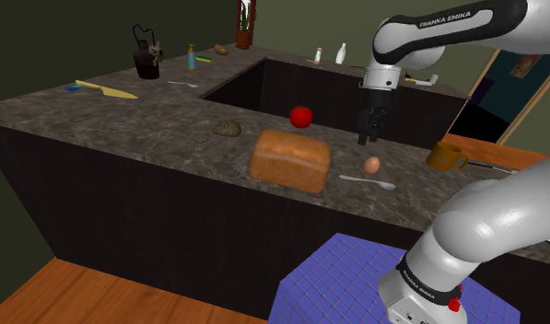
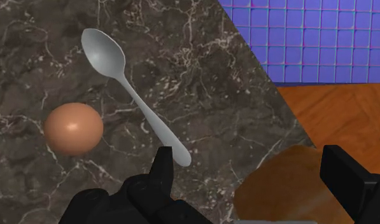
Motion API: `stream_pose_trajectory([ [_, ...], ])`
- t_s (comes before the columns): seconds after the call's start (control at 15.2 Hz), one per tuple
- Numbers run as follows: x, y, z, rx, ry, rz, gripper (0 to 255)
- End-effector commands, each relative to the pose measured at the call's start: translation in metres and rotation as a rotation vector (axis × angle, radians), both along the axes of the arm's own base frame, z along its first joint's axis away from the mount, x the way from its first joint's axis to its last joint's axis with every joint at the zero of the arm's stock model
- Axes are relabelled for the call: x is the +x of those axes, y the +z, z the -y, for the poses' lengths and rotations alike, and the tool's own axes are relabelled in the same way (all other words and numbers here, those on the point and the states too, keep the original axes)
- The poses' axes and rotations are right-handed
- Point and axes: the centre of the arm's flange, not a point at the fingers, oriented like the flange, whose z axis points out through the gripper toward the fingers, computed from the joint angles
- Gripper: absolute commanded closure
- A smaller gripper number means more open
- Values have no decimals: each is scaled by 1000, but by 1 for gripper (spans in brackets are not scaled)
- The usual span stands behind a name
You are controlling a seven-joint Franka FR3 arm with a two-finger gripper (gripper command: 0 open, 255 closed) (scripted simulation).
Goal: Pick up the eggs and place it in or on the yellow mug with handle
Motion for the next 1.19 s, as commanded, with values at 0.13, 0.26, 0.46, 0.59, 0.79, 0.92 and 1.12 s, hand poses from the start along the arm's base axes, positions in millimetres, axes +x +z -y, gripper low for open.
stream_pose_trajectory([
  [0.13, 11, -32, 42, -2, -13, -27, 0],
  [0.26, 17, -47, 64, -2, -20, -41, 0],
  [0.46, 24, -70, 97, -3, -31, -62, 0],
  [0.59, 28, -86, 119, -4, -38, -76, 0],
  [0.79, 33, -109, 152, -5, -48, -97, 0],
  [0.92, 32, -114, 152, -5, -48, -97, 0],
  [1.12, 27, -129, 149, -5, -48, -97, 0],
])
